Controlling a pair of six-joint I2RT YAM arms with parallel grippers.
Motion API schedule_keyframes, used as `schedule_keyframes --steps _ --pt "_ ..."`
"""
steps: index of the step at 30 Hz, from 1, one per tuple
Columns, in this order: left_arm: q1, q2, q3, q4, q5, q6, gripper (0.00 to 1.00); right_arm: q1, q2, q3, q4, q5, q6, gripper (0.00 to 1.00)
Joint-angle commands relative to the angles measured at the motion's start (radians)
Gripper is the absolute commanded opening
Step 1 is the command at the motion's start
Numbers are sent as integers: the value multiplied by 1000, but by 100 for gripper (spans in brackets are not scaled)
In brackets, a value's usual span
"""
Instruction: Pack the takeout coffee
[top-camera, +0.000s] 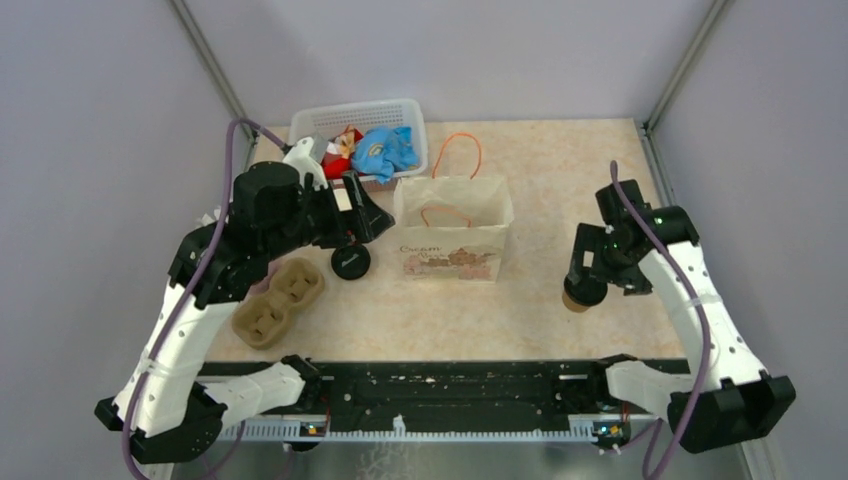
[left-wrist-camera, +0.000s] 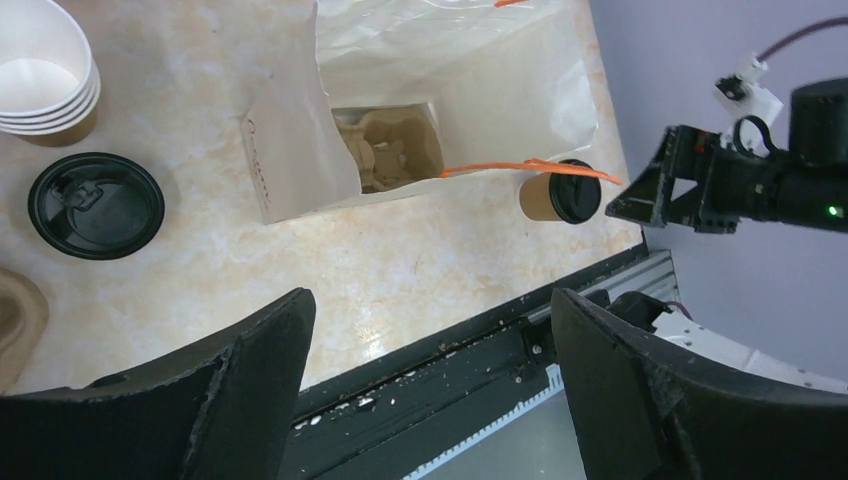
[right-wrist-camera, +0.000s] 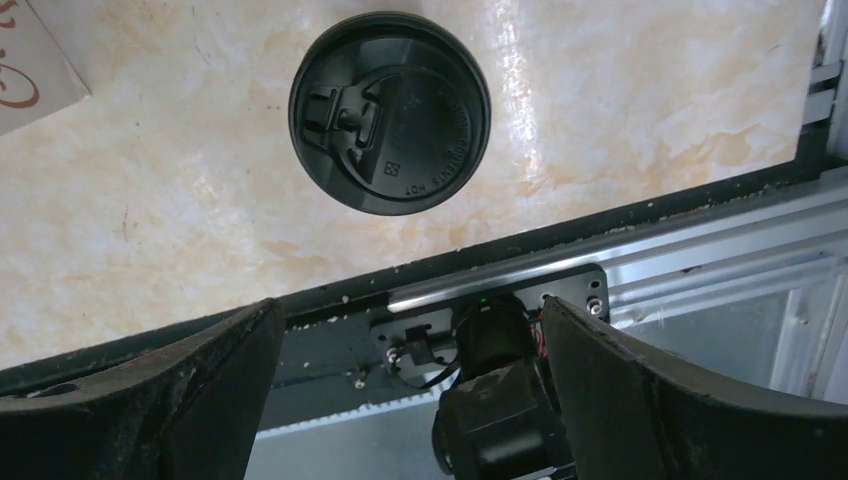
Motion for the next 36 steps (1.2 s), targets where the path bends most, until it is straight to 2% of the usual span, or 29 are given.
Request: schedule_keyframes --steps 1,9,18,25,36 --pt "-1 -3 -13 55 63 12 94 -33 115 61 33 -103 -37 99" --pt "-1 5 -21 39 57 115 96 -48 245 59 28 -90 -44 99" --pt "0 34 5 20 38 177 98 -112 303 10 86 -97 -46 97" --pt "0 58 35 15 29 198 98 -117 198 -87 231 -34 0 95" --pt "0 84 50 13 45 207 99 -116 115 -169 355 -62 3 91"
